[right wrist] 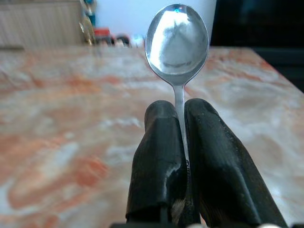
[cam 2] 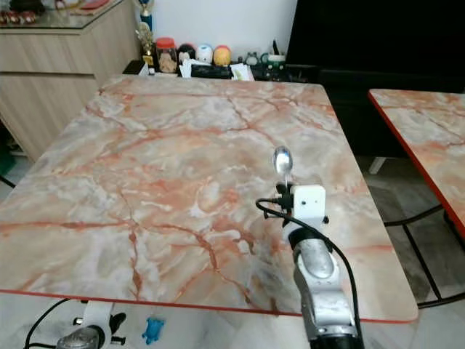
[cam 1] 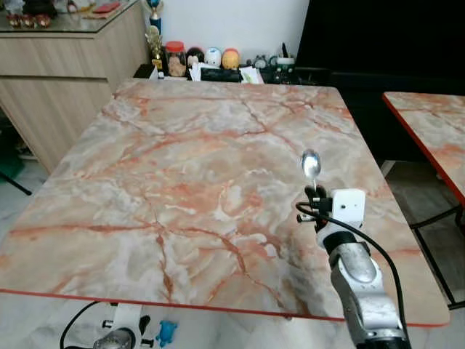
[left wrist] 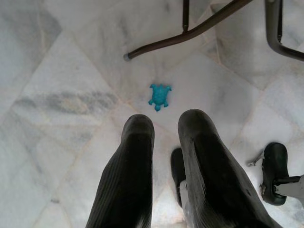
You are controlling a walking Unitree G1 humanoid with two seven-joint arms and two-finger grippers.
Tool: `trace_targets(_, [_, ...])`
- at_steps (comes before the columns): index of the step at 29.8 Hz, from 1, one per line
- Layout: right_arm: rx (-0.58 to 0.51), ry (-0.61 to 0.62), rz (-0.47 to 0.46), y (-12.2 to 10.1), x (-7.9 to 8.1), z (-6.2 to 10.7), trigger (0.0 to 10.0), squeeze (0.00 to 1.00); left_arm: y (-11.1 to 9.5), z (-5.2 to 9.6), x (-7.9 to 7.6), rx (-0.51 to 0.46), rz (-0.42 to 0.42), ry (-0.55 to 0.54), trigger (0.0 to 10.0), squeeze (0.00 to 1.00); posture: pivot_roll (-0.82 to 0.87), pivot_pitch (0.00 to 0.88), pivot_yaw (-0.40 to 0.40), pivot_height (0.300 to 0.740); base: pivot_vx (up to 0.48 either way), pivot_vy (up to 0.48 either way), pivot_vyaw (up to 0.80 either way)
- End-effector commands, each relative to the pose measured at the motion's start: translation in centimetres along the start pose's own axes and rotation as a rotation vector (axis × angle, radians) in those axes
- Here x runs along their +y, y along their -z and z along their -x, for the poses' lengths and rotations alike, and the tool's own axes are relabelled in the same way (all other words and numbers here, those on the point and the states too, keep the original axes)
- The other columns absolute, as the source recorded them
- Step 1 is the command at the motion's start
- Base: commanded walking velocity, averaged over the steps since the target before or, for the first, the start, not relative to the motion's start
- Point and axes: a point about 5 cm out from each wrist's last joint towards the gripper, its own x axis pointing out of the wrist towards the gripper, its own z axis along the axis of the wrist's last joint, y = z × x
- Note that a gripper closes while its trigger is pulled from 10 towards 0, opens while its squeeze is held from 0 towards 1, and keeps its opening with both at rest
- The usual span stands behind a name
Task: Setting the table
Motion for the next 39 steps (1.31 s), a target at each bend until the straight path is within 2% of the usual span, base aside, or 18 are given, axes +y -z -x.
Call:
trace_targets(1, [-0.033, 0.007, 0.011, 0.0, 0.3, 0.6, 10.0, 0.00, 0.9, 0.2, 0.4, 0.031, 0.029, -0.018, 10.0, 0.00, 0.09, 0.011, -0.040, 0.740, 0.000, 0.000, 0.00])
trace_targets(7, [-0.155, 0.060, 0.019, -1.4, -0.1, 1.1, 10.0, 0.00, 2.3, 0.6, 1.1, 0.074, 0.083, -0.039, 10.0, 0.00, 0.08, 0.000, -0.036, 0.740, 0.000, 0.000, 0.00])
trace_targets(14, [-0.177, 0.101, 0.016, -1.6, -0.9, 0.9, 10.0, 0.00, 3.4, 1.0, 1.5, 0.097, 0.078, -0.058, 10.0, 0.00, 0.09, 0.000, -0.038, 0.740, 0.000, -0.095, 0.00])
trace_targets(18, [-0.193, 0.111, 0.023, -1.8, -1.0, 0.9, 10.0, 0.00, 3.5, 1.0, 1.6, 0.100, 0.077, -0.059, 10.0, 0.00, 0.09, 0.000, -0.035, 0.740, 0.000, -0.363, 0.00])
trace_targets(23, [-0.293, 0.136, 0.006, -4.3, -1.0, 0.5, 10.0, 0.00, 3.0, 0.9, 1.5, 0.093, 0.043, -0.041, 10.0, 0.00, 0.08, 0.000, -0.028, 0.740, 0.000, -0.370, 0.00])
trace_targets(26, [-0.330, 0.132, 0.037, -5.1, -0.9, 0.4, 10.0, 0.00, 2.8, 0.8, 1.7, 0.085, 0.046, -0.048, 10.0, 0.00, 0.08, 0.000, -0.027, 0.740, 0.000, -0.368, 0.00])
trace_targets(39, [-0.349, 0.135, 0.035, -5.8, -0.6, 0.3, 10.0, 0.00, 2.4, 0.6, 0.9, 0.080, 0.039, -0.030, 10.0, 0.00, 0.07, 0.000, -0.032, 0.740, 0.000, -0.369, 0.00])
